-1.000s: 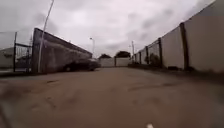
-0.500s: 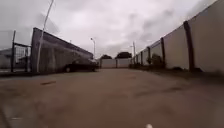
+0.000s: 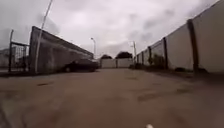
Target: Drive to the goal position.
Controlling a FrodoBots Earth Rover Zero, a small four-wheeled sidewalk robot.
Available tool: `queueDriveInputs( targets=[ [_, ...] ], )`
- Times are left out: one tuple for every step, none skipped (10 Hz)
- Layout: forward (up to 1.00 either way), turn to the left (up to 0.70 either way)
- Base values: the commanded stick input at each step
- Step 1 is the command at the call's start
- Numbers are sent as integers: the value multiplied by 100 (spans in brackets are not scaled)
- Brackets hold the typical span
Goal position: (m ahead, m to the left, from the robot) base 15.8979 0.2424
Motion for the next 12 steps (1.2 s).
queueDriveInputs(
  targets=[
    [70,0],
    [70,-3],
    [70,-25],
    [70,-22],
    [70,0],
    [70,0],
    [70,0],
    [70,0],
    [70,0],
    [70,0],
    [70,0],
    [70,0]
  ],
)
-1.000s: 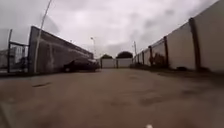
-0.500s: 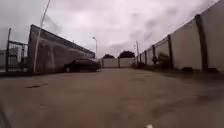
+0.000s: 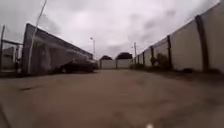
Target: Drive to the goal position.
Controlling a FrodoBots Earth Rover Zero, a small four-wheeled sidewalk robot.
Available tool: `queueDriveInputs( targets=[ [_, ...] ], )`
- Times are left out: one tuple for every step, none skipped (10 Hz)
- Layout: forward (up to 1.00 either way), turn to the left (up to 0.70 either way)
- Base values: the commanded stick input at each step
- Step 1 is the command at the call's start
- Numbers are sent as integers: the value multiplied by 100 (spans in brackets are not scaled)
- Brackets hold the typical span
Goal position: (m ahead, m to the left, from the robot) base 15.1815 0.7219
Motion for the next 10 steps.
queueDriveInputs(
  targets=[
    [70,0],
    [70,0],
    [70,0],
    [70,-35],
    [70,-35],
    [70,-27],
    [70,-4],
    [70,0],
    [70,0],
    [70,0]
  ],
)
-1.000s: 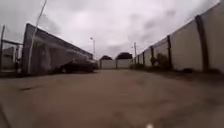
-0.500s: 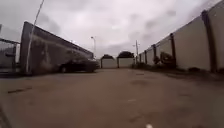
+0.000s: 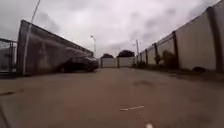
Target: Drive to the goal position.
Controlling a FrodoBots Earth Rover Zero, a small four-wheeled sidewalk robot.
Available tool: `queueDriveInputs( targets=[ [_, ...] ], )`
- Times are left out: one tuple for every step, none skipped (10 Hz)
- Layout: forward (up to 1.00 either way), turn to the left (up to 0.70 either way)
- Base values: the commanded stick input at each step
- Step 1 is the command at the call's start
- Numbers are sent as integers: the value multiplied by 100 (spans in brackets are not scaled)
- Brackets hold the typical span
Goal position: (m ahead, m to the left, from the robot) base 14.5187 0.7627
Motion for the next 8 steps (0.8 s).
queueDriveInputs(
  targets=[
    [70,0],
    [70,-32],
    [70,-7],
    [70,0],
    [70,0],
    [70,0],
    [70,0],
    [70,0]
  ],
)
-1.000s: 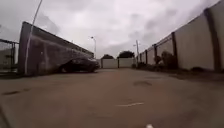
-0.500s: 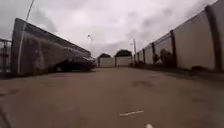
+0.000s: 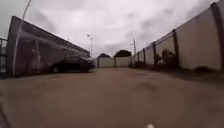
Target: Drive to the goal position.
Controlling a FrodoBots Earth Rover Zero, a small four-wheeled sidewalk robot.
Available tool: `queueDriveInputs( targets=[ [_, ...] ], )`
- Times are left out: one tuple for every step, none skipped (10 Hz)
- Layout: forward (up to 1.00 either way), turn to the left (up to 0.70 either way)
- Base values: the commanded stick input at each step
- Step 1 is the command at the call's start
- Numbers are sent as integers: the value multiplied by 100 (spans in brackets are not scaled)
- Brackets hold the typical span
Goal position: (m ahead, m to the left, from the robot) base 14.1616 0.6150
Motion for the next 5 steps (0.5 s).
queueDriveInputs(
  targets=[
    [70,0],
    [70,0],
    [70,0],
    [70,0],
    [70,0]
  ],
)
